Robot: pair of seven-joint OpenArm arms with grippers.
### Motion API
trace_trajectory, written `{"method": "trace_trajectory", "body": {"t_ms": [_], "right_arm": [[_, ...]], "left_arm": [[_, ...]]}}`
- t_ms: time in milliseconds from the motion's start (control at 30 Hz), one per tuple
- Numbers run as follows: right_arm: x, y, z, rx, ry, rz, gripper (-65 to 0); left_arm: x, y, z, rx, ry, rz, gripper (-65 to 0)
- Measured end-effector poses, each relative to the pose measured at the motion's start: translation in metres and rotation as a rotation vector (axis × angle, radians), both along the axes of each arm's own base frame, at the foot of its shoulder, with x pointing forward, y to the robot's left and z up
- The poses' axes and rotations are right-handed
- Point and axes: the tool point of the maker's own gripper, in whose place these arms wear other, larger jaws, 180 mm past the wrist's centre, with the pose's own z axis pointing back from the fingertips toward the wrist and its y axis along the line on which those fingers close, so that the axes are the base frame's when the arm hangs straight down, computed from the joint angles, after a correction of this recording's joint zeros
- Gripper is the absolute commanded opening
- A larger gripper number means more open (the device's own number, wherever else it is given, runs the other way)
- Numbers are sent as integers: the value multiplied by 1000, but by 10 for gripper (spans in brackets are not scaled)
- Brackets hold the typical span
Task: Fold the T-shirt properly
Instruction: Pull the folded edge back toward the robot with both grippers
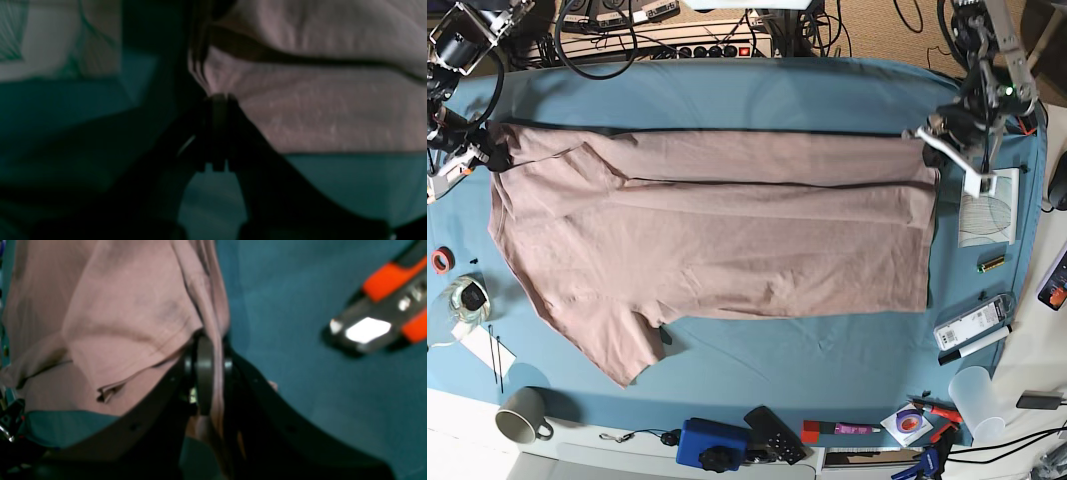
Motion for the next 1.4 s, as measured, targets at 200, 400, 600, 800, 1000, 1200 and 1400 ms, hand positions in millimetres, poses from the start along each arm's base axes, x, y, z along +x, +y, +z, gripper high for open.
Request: {"method": "trace_trajectory", "body": {"t_ms": [200, 400, 600, 800, 1000, 1200, 1400], "right_arm": [[-17, 3, -4, 40, -14, -18, -650], [-32, 4, -6, 65, -15, -31, -650], [-46, 5, -1, 2, 18, 22, -650], [-56, 10, 13, -93, 35, 113, -650], [-57, 11, 13, -95, 36, 116, -650], [-57, 11, 13, -95, 36, 116, -572], [-54, 6, 19, -104, 27, 121, -463]], "left_arm": [[-21, 13, -5, -27, 46, 49, -650], [-31, 18, 1, -72, 58, 26, -650], [-42, 20, -2, -84, 86, 33, -650], [-46, 20, -4, -82, 102, 30, -650], [-47, 20, -4, -82, 106, 30, -650], [-49, 18, -5, -88, 120, 23, -513], [-49, 20, 0, -62, 117, 13, -419]]}}
